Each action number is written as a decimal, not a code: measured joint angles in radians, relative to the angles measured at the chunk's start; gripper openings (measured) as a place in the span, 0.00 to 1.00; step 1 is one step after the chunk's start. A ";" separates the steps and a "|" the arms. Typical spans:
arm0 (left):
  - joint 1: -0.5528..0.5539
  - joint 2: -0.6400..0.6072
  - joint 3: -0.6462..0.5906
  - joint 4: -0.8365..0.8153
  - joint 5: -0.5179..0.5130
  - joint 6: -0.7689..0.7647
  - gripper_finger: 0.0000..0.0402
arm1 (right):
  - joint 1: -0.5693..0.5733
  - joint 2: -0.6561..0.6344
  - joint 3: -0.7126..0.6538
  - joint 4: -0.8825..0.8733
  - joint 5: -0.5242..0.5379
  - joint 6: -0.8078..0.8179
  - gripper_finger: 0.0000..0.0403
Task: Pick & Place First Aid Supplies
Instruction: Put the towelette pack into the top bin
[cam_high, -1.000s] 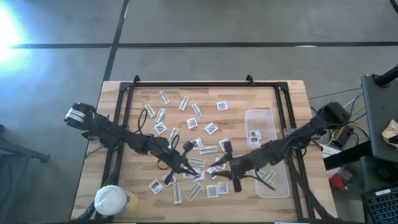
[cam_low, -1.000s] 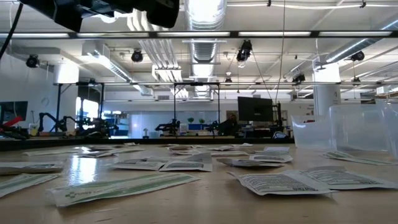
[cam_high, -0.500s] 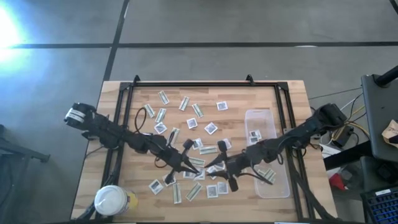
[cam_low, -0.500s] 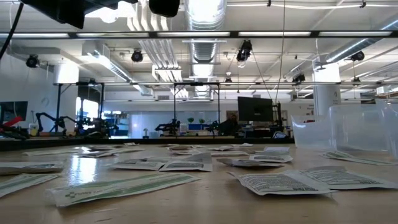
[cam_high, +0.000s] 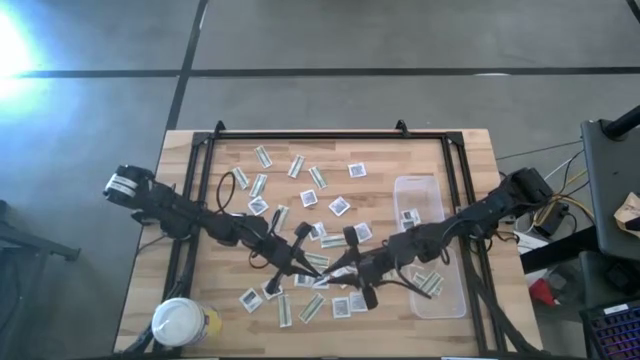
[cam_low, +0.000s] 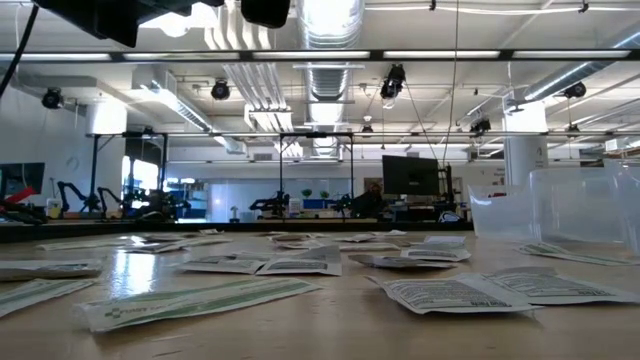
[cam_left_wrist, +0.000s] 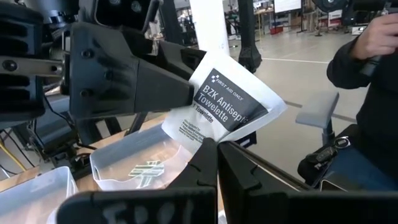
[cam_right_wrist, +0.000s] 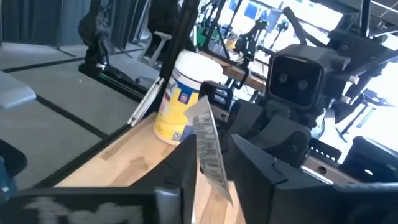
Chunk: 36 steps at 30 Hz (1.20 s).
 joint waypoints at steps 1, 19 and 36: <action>0.001 0.000 0.000 0.000 0.000 0.000 0.00 | -0.002 0.000 0.000 0.000 0.000 0.001 0.19; 0.002 -0.012 -0.004 -0.007 -0.028 -0.048 0.00 | -0.005 0.001 0.000 -0.024 0.001 0.004 0.02; 0.002 -0.065 -0.004 -0.130 -0.099 -0.057 0.02 | -0.005 -0.012 -0.002 -0.075 0.048 0.005 0.02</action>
